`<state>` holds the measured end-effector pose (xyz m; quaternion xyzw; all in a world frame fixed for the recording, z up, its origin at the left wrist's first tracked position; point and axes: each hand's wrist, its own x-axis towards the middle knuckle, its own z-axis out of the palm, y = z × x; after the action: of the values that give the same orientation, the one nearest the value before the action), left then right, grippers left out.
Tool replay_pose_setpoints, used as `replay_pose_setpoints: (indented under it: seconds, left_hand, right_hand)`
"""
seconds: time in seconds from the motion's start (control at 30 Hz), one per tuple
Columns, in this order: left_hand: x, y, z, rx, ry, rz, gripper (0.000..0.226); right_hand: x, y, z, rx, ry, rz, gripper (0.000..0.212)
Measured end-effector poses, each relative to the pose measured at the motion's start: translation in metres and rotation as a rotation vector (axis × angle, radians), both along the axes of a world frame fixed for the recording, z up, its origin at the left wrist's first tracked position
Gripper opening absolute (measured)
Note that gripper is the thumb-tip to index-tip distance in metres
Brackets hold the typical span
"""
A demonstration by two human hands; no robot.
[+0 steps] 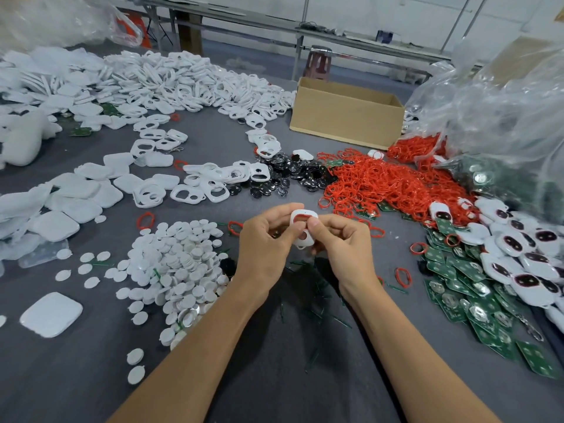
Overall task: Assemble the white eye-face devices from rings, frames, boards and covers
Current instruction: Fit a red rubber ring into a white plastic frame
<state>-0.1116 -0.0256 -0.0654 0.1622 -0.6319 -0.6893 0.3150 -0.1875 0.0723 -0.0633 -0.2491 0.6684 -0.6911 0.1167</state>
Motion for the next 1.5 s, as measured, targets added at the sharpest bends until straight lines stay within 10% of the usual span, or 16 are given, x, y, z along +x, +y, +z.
replay_pose_setpoints:
  seconds: [0.6, 0.93, 1.5]
  left_hand:
    - [-0.006, -0.002, 0.001, 0.499, 0.054, 0.014, 0.014]
    - [-0.005, -0.005, 0.001, 0.519, 0.077, 0.117, 0.019]
    - [-0.005, -0.003, -0.002, 0.388, 0.06, 0.115, 0.013]
  right_hand:
    - [-0.005, -0.005, 0.02, 0.194, 0.365, -0.149, 0.016]
    - [-0.076, -0.08, 0.011, 0.811, 0.669, 0.057, 0.025]
    - [-0.031, -0.006, 0.014, 0.235, 0.192, 0.053, 0.017]
